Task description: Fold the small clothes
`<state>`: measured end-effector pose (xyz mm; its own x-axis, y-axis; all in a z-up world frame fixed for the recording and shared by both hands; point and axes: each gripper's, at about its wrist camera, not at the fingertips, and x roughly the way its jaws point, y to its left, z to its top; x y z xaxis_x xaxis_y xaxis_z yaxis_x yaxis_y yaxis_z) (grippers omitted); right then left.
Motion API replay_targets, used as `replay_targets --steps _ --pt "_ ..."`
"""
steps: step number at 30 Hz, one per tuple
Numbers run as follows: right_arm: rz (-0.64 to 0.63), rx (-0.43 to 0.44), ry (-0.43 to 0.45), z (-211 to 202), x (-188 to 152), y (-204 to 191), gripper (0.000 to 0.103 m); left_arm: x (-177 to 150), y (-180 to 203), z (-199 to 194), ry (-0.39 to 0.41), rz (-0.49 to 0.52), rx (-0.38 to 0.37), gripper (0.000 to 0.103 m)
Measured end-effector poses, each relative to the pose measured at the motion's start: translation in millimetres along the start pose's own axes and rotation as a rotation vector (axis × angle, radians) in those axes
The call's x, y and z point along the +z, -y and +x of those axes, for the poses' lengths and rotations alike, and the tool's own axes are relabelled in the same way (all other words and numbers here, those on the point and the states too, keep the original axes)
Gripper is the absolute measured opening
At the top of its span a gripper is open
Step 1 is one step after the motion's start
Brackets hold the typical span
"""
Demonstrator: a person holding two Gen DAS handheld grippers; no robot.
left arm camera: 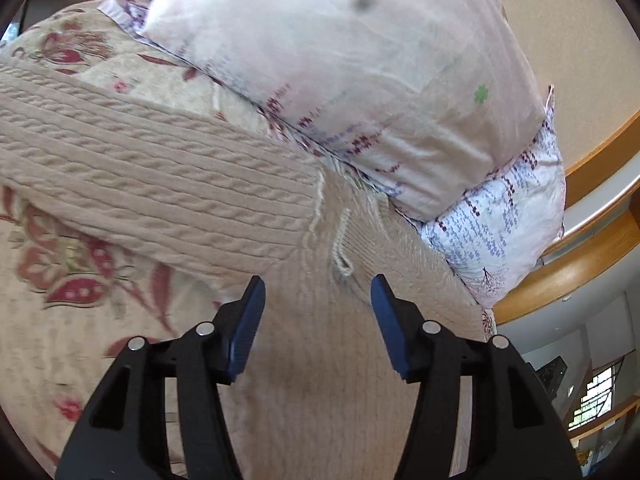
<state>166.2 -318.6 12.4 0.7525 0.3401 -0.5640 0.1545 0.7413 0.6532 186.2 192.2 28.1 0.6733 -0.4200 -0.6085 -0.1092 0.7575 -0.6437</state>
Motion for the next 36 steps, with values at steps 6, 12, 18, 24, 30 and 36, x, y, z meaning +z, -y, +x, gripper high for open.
replay_targets --steps 6,12,18,24,30,36 --pt "-0.023 -0.050 -0.035 17 -4 5 0.059 17 -79 -57 0.133 -0.176 0.159 0.055" --pt "0.006 0.021 -0.063 5 -11 3 0.074 30 -130 -71 0.198 -0.374 0.231 0.055" --pt "0.012 0.048 -0.078 -4 -18 5 0.075 44 -152 -72 0.261 -0.492 0.195 0.045" --pt "-0.013 0.075 -0.066 -13 -20 0 0.076 54 -169 -65 0.272 -0.597 0.129 0.010" --pt "-0.061 0.087 -0.031 -24 -19 -4 0.077 58 -138 -69 0.340 -0.549 0.024 0.007" --pt "-0.109 0.086 0.010 -35 -19 -6 0.079 59 -51 -58 0.323 -0.393 -0.198 0.007"
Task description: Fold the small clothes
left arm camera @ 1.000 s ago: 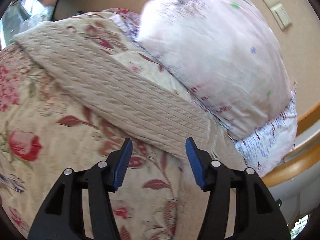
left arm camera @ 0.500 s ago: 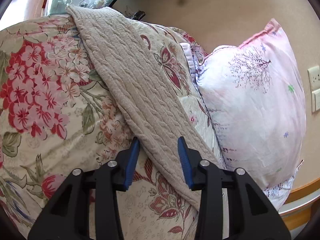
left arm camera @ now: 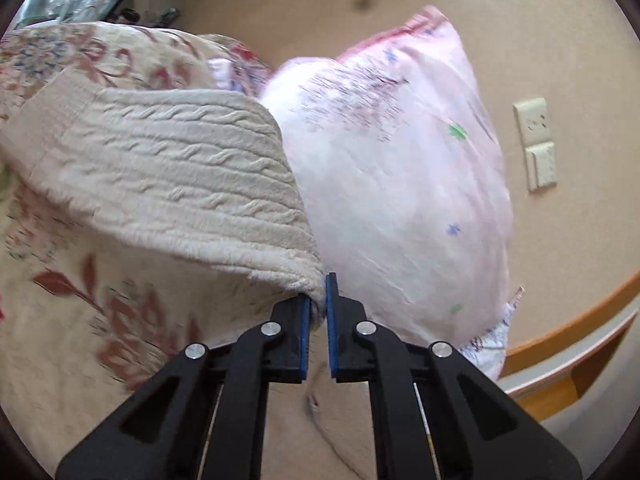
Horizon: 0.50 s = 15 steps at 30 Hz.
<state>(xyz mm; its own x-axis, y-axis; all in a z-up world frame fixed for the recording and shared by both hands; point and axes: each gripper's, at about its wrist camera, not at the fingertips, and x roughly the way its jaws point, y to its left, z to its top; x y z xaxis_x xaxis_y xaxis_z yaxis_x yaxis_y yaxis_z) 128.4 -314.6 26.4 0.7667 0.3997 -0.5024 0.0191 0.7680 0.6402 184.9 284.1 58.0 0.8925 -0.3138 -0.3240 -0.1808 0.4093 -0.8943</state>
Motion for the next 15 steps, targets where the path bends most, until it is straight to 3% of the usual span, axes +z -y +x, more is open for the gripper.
replay_targets --steps 5,7,11,15 --pt "-0.016 0.001 0.006 -6 -3 1 0.080 -64 54 43 -0.127 0.076 -0.183 0.007" --pt "-0.014 -0.002 0.006 -8 -5 3 0.080 -95 64 63 -0.173 0.099 -0.209 0.007" --pt "0.000 -0.010 0.005 -11 -8 10 0.080 -157 53 109 -0.330 0.074 -0.131 0.007" --pt "0.012 -0.023 0.006 -14 -9 16 0.080 -183 22 135 -0.441 -0.037 -0.028 0.012"
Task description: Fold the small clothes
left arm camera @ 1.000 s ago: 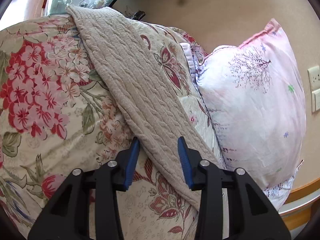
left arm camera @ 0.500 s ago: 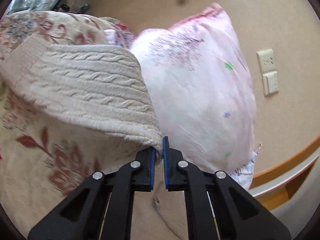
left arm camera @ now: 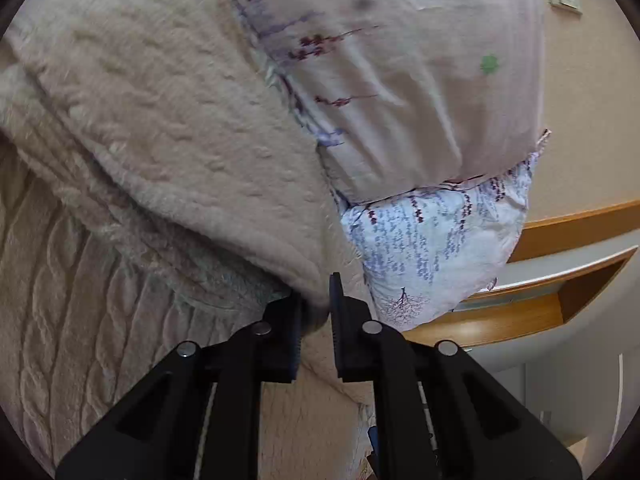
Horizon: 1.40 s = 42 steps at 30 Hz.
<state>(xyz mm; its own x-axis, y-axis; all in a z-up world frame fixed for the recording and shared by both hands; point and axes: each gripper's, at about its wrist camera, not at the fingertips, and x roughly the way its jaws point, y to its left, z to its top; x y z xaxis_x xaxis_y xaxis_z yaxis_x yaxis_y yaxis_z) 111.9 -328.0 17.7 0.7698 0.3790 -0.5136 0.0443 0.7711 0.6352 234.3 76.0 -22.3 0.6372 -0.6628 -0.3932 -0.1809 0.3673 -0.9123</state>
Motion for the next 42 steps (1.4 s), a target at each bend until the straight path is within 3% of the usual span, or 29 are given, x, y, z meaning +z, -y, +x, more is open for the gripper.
replay_targets --steps 1,5,10,13,15,18,23,26,28,29,30,31,33,36,38,42 --pt "0.002 0.000 0.000 -1 0 1 0.080 2 -5 -2 0.002 -0.027 0.001 0.013" --pt "-0.003 0.000 0.007 -1 -1 2 0.080 29 -10 -37 0.109 -0.070 0.004 0.041" --pt "0.003 0.015 0.003 3 -4 3 0.080 63 -28 -85 0.235 -0.147 0.045 0.043" --pt "0.003 0.021 -0.002 5 -5 4 0.080 72 -38 -98 0.280 -0.190 0.047 0.034" --pt "0.004 0.023 -0.001 5 -5 5 0.080 76 -36 -98 0.281 -0.176 0.031 0.014" --pt "0.004 0.026 0.013 0 -5 7 0.080 72 -6 -79 0.249 -0.099 -0.014 0.008" --pt "-0.006 0.023 0.061 -13 0 8 0.080 39 63 -25 0.127 0.127 -0.091 0.008" --pt "0.001 0.015 0.082 -19 3 12 0.080 3 100 23 -0.012 0.294 -0.076 0.008" --pt "0.013 0.008 0.084 -20 6 15 0.080 -27 114 60 -0.156 0.405 -0.030 0.012" --pt "0.020 0.005 0.083 -19 8 17 0.080 -41 116 77 -0.231 0.453 0.000 0.021" --pt "0.025 0.003 0.080 -19 10 18 0.080 -55 117 91 -0.299 0.500 0.026 0.037" --pt "0.030 0.002 0.077 -18 11 19 0.080 -67 116 99 -0.352 0.540 0.043 0.043" --pt "0.046 0.016 0.068 -17 16 21 0.080 -79 112 96 -0.388 0.593 0.036 0.058" --pt "0.068 0.040 0.035 -10 28 22 0.076 -73 112 63 -0.342 0.668 0.050 0.065" --pt "0.079 0.039 -0.003 2 38 21 0.060 -56 109 32 -0.254 0.714 0.098 0.065" --pt "0.045 -0.006 -0.066 37 57 15 0.056 -13 80 -38 -0.008 0.766 0.327 0.065"
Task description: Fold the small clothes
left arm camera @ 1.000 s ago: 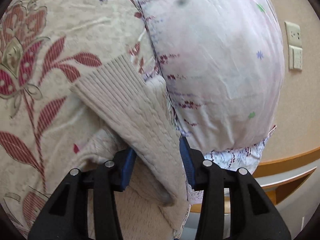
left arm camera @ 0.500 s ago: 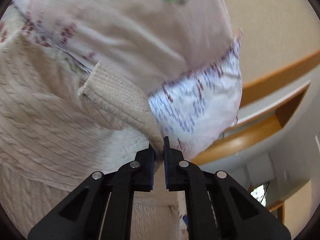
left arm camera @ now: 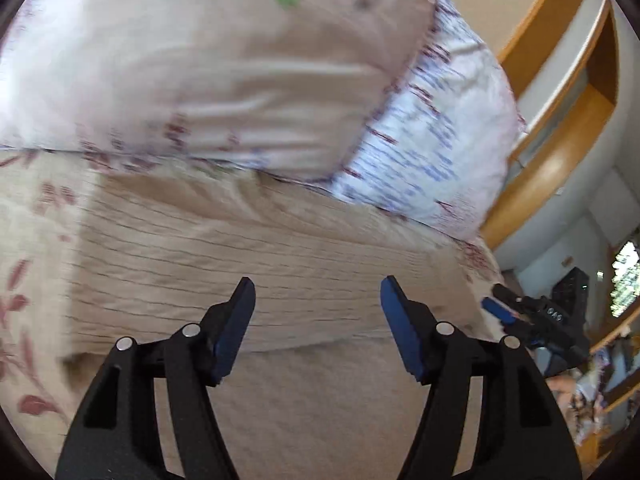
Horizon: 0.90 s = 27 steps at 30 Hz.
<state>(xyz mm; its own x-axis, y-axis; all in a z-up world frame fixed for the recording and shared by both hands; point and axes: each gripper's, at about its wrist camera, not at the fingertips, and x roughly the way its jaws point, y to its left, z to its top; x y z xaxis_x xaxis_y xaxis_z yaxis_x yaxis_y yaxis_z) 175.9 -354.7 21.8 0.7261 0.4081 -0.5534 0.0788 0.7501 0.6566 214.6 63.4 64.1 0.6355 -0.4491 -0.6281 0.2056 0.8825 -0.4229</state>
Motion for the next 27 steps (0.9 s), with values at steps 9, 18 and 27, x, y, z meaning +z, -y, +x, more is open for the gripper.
replay_targets --steps 9,18,27 --pt "-0.035 -0.071 -0.150 72 0 -11 0.045 -19 -98 -31 -0.045 -0.065 0.282 0.064" --pt "-0.154 -0.037 0.001 47 1 -42 0.009 -36 -89 -8 -0.099 0.013 0.322 0.064" --pt "-0.060 -0.172 -0.047 64 -11 -4 0.009 -37 -86 -6 -0.088 0.038 0.340 0.066"
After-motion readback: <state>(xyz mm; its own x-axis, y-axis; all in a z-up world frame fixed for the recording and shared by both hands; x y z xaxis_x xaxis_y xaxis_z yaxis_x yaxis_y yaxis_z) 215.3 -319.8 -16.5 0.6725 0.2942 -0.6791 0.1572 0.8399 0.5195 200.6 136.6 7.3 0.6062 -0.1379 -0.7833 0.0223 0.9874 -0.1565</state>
